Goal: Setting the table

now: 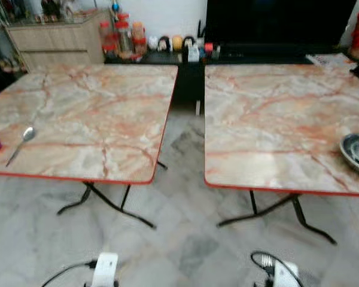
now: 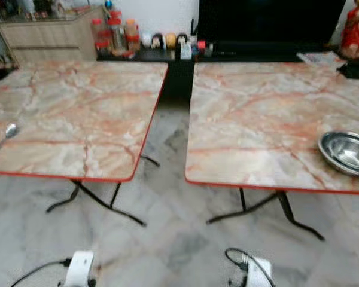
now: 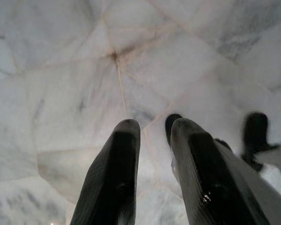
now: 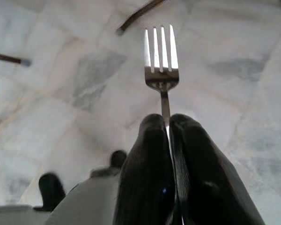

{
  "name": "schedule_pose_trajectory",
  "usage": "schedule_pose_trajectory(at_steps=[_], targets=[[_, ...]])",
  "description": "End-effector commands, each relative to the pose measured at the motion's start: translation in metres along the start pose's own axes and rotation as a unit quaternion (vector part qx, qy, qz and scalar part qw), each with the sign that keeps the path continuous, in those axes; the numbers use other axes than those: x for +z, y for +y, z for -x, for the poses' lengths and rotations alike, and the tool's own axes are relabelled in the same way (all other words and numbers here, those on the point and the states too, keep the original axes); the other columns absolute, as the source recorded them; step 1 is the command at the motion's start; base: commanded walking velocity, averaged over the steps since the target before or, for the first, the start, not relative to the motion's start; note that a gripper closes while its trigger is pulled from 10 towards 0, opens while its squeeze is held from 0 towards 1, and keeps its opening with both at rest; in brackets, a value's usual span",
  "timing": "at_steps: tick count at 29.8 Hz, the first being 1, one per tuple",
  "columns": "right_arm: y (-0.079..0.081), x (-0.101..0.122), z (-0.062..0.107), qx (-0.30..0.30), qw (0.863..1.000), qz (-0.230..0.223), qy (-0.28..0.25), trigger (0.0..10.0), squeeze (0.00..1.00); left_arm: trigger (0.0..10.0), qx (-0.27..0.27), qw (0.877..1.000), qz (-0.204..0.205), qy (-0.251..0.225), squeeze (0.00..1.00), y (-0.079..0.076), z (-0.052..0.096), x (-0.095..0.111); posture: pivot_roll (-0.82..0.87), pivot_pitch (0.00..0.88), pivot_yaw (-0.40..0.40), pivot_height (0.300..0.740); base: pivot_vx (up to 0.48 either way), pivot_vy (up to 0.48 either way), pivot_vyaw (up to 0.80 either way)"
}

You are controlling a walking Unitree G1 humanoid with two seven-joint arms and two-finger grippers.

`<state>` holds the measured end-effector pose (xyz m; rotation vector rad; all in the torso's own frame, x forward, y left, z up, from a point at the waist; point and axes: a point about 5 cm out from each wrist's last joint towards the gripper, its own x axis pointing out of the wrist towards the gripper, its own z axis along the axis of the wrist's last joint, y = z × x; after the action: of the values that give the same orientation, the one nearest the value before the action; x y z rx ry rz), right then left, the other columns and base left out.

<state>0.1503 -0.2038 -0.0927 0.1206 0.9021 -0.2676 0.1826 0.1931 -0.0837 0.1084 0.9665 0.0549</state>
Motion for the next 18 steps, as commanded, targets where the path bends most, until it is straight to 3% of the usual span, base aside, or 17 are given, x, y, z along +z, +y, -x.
schedule_pose_trajectory(at_steps=[1,4,9,13,18], targets=[[-0.0039,0.0046,-0.0011,-0.007,1.000,-0.001,-0.005,10.0,0.00,10.0,0.000,1.000,-0.001,0.001,0.00,-0.0014,-0.0006,0.0021,-0.08,0.000,0.014,0.740,0.000,0.000,0.00],[-0.0039,0.0071,-0.0017,-0.007,1.000,-0.009,-0.009,10.0,0.00,10.0,-0.001,1.000,0.001,-0.001,0.00,-0.0020,-0.0009,0.0040,-0.08,0.000,0.013,0.740,0.000,-0.191,0.00],[-0.0033,0.0090,-0.0024,-0.007,1.000,-0.011,-0.009,10.0,0.00,10.0,-0.001,1.000,0.001,-0.002,0.00,-0.0021,-0.0009,0.0044,-0.08,0.000,0.016,0.740,0.000,-0.289,-0.63],[-0.0049,0.0095,-0.0023,-0.011,1.000,-0.011,-0.011,10.0,0.00,10.0,-0.001,1.000,0.003,-0.001,0.00,-0.0027,-0.0009,0.0043,-0.08,0.000,0.014,0.740,0.000,0.000,0.00],[-0.0055,0.0089,-0.0022,-0.012,1.000,-0.010,-0.010,10.0,0.00,10.0,-0.001,1.000,0.003,-0.002,0.00,-0.0031,-0.0009,0.0043,-0.08,0.000,0.014,0.740,0.000,-0.288,0.00]])
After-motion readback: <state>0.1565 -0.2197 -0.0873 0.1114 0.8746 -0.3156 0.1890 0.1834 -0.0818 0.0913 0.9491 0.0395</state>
